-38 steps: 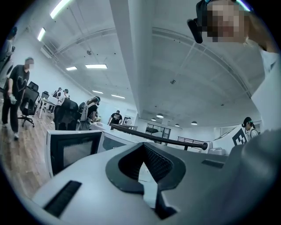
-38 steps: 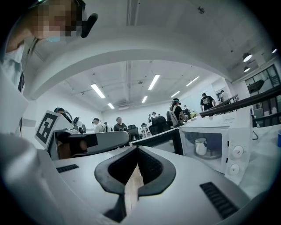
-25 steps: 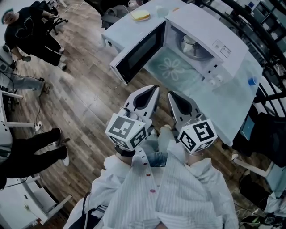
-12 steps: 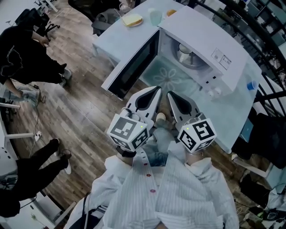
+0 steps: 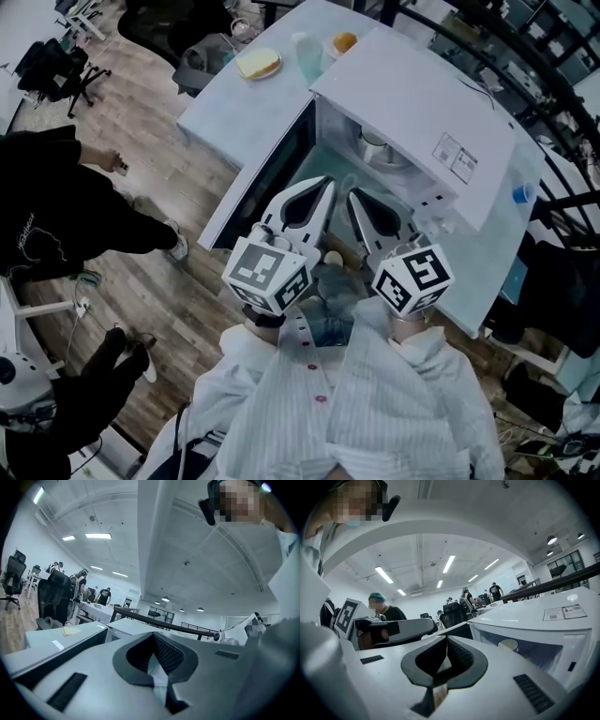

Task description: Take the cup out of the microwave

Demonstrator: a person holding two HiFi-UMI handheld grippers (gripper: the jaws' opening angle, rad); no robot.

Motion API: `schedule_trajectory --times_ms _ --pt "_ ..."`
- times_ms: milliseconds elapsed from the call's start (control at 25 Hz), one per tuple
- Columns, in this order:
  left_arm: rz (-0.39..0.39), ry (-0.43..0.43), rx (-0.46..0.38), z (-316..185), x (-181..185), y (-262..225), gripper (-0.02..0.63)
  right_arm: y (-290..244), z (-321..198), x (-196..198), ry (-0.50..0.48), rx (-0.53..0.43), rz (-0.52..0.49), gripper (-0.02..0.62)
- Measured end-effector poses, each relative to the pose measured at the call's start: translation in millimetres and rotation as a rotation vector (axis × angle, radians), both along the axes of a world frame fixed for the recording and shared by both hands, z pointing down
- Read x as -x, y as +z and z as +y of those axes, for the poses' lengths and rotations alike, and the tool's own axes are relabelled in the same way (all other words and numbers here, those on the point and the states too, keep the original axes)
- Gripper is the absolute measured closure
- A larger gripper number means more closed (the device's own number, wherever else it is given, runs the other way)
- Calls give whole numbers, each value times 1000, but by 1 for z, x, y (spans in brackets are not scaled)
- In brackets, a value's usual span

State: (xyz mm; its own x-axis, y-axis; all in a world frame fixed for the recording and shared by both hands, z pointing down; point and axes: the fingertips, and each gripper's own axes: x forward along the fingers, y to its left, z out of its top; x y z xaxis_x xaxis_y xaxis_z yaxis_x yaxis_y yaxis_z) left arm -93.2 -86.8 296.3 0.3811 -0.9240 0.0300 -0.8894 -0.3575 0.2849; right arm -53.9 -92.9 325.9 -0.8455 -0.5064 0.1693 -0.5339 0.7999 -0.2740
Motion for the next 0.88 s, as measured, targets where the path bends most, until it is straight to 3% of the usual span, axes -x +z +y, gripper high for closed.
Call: schedule_trajectory --times_ms 880 --pt "-5 67 -20 -86 -10 -8 597 -6 -74 -3 46 -17 17 560"
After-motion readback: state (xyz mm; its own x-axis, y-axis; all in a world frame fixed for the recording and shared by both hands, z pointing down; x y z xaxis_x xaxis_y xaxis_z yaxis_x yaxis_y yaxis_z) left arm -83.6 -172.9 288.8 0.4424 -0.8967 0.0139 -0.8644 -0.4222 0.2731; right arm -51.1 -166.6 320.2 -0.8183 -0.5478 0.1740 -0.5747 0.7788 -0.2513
